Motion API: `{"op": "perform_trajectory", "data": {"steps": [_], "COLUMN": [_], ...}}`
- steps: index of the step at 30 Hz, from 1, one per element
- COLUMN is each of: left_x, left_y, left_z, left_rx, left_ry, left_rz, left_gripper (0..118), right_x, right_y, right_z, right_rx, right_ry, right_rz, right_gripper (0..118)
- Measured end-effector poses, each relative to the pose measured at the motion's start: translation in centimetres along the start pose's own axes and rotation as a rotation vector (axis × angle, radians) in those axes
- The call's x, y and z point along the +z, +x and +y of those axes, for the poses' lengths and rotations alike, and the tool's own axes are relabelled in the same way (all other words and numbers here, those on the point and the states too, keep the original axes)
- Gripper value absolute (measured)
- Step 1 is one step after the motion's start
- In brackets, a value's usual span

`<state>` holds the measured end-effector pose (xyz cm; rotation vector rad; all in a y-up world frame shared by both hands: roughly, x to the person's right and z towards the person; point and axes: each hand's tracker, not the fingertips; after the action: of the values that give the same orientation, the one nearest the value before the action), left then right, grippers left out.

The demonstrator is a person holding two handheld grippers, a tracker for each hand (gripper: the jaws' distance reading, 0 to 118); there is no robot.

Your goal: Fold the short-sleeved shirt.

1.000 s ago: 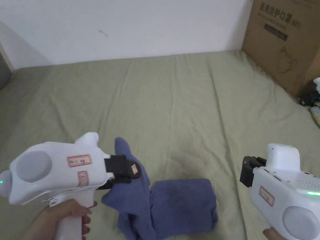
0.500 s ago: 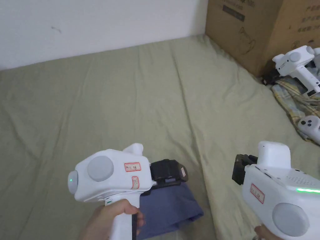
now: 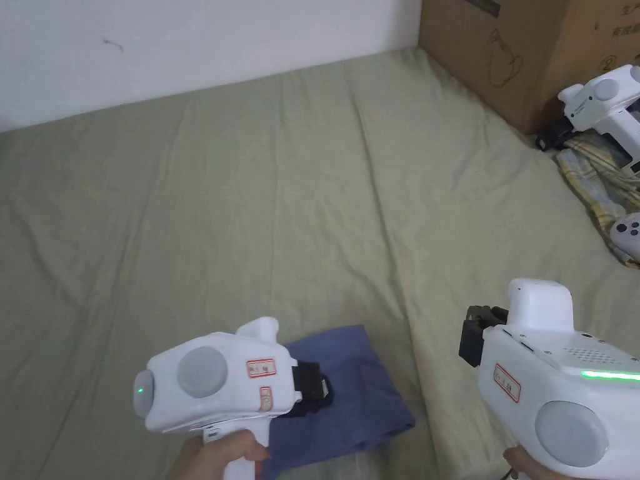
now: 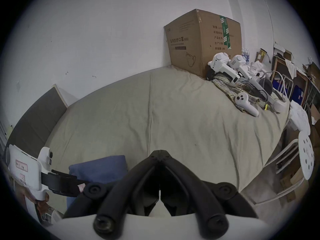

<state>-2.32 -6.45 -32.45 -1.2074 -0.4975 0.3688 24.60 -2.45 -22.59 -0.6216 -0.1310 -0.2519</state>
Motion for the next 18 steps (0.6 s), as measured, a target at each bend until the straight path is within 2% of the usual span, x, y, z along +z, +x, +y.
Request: {"op": "perform_trajectory", "data": {"steps": [3, 8, 12, 16, 18], "left_x": [-1.5, -5.0, -7.9, -5.8, -3.2], "left_y": [2.2, 5.3, 5.9, 5.7, 5.1], "left_z": [0.5, 0.3, -1.1, -2.1, -1.5], "left_rx": [-0.069, -0.092, -0.106, -0.174, -0.158], "left_ry": [-0.022, -0.091, -0.201, -0.149, -0.09], "left_rz": [-0.01, -0.072, -0.144, -0.142, -0.155], "left_gripper": [7, 7, 7, 7, 7], "right_x": [0.1, 0.4, 0.9, 1.9, 1.9], "right_y": [0.5, 1.8, 2.6, 3.2, 3.1], "right_z": [0.0, 0.2, 0.1, 0.4, 0.9], "right_rx": [0.001, -0.033, -0.026, -0.019, -0.011], "right_ry": [0.003, 0.007, 0.004, 0.013, 0.002], "right_rz": [-0.008, -0.027, -0.045, -0.047, -0.044], "right_gripper": [0, 0, 0, 0, 0]}}
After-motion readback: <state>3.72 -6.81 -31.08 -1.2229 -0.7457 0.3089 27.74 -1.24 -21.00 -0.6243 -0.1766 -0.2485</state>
